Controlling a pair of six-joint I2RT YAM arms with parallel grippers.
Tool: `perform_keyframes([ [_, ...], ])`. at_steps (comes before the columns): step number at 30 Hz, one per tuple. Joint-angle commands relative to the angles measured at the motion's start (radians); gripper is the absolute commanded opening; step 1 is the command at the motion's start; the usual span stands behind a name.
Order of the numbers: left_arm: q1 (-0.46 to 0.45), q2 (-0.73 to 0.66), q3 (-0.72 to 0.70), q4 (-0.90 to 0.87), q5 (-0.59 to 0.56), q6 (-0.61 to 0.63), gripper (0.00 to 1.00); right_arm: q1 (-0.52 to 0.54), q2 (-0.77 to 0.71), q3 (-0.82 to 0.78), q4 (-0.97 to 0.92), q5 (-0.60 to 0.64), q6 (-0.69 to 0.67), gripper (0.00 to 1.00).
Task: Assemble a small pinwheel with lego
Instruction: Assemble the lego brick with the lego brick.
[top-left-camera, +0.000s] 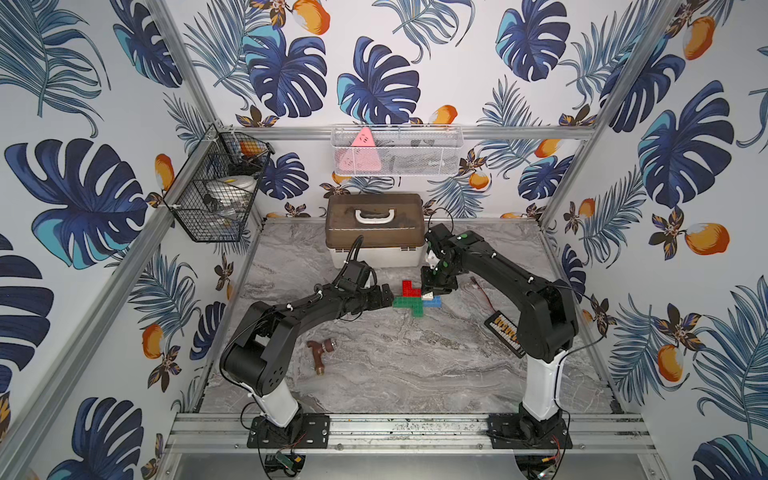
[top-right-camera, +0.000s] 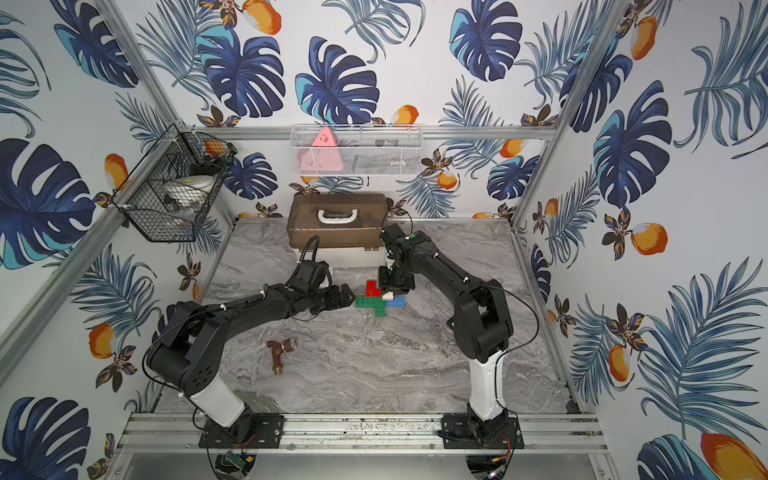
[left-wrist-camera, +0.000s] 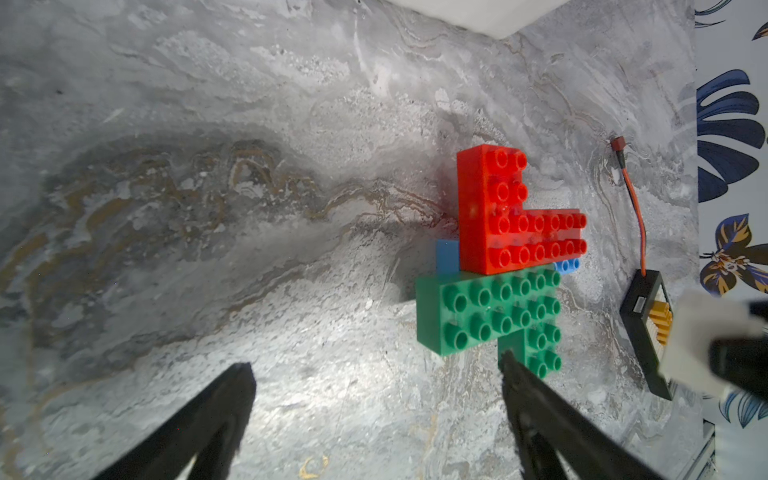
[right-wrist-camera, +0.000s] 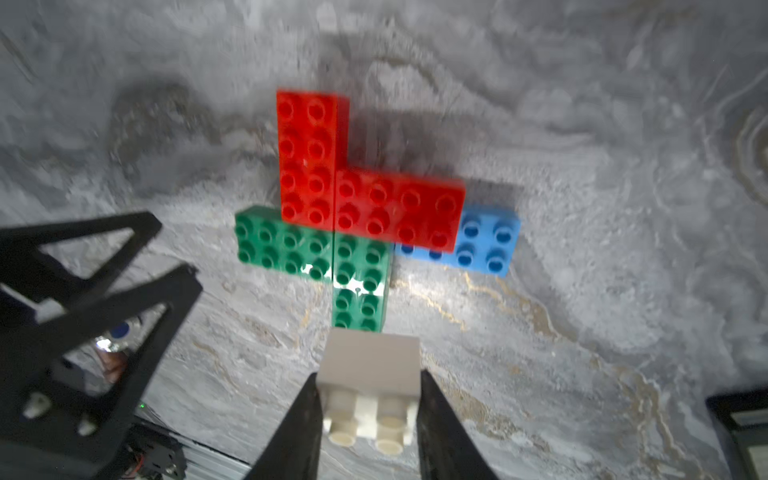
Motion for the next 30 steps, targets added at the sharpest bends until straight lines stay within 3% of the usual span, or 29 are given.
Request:
perform_keyframes([
  [1,0.003,0.002,-0.008,0.036,0.008,-0.019,0.98,0.002,0.086,0.09,-0.042,-0.033,0.022,0.38],
  [5,0.004,0.007,-0.003,0.024,0.005,-0.012,0.98,0.016,0.178,0.172,-0.066,-0.045,0.034,0.37],
  [18,0.007,0.031,-0.027,0.056,0.024,-0.024,0.98,0.026,0.281,0.28,-0.115,-0.035,0.052,0.37],
  [30,0.008,0.048,-0.004,0.066,0.019,-0.035,0.99,0.035,0.298,0.232,-0.111,-0.024,0.061,0.36],
])
